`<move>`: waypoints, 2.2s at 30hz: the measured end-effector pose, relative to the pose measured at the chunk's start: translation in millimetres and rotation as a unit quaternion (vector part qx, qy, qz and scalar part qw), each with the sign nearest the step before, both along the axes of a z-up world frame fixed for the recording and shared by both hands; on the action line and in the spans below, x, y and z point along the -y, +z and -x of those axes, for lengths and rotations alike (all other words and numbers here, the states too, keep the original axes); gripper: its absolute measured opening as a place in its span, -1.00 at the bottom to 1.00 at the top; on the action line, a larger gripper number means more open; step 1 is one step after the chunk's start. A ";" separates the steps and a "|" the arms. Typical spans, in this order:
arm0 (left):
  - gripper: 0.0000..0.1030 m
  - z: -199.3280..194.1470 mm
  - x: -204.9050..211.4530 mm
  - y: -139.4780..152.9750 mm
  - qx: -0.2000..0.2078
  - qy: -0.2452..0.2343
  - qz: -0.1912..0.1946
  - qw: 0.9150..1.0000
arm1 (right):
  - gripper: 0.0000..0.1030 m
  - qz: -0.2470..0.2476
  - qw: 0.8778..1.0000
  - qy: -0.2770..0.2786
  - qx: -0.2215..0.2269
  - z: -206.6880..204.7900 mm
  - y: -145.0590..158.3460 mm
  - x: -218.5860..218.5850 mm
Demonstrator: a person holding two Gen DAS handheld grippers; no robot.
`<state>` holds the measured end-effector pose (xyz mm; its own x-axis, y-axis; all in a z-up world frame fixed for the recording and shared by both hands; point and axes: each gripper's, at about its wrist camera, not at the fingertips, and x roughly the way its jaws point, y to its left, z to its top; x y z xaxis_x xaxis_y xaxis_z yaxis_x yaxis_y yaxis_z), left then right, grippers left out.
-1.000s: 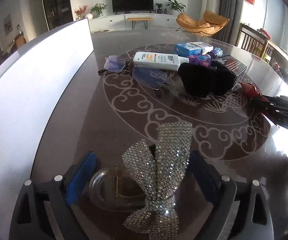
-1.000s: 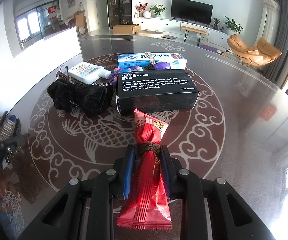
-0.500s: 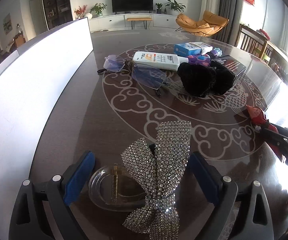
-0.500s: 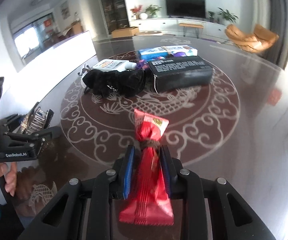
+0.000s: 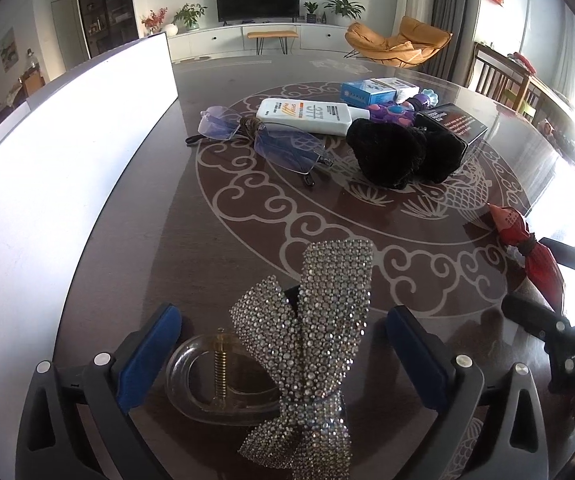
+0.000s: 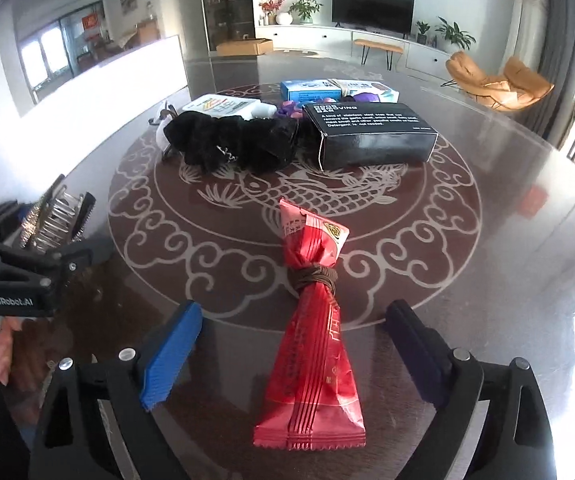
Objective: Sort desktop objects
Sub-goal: 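Lift the bow clip with the left tool while the right tool carries the red snack bar to the bin, then open both tools to drop the bow clip and snack bar into the bin, then bring both open tools back over the table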
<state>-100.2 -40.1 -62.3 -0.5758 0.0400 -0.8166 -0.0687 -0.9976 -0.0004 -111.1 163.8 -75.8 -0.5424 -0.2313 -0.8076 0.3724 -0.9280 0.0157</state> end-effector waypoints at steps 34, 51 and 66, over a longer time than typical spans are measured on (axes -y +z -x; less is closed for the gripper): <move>-0.02 -78.9 213.3 172.9 -0.116 0.110 -0.082 0.984 | -0.67 0.213 0.959 0.187 -0.011 3.3 185.5 208.0; 0.82 -67.9 275.8 113.6 -0.063 0.213 -0.034 0.974 | 0.62 0.236 0.951 0.188 0.064 15.9 126.7 312.7; 0.98 -52.9 12.2 84.9 -0.068 -0.047 -0.080 0.993 | 0.91 0.021 0.999 -0.026 -0.017 8.9 42.8 2.9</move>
<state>-47.3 -52.3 22.5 -0.6682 0.2223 -0.7100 -0.1716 -0.9746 -0.1437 -120.0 160.9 -32.9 -0.5819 -0.2353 -0.7785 0.3253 -0.9447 0.0423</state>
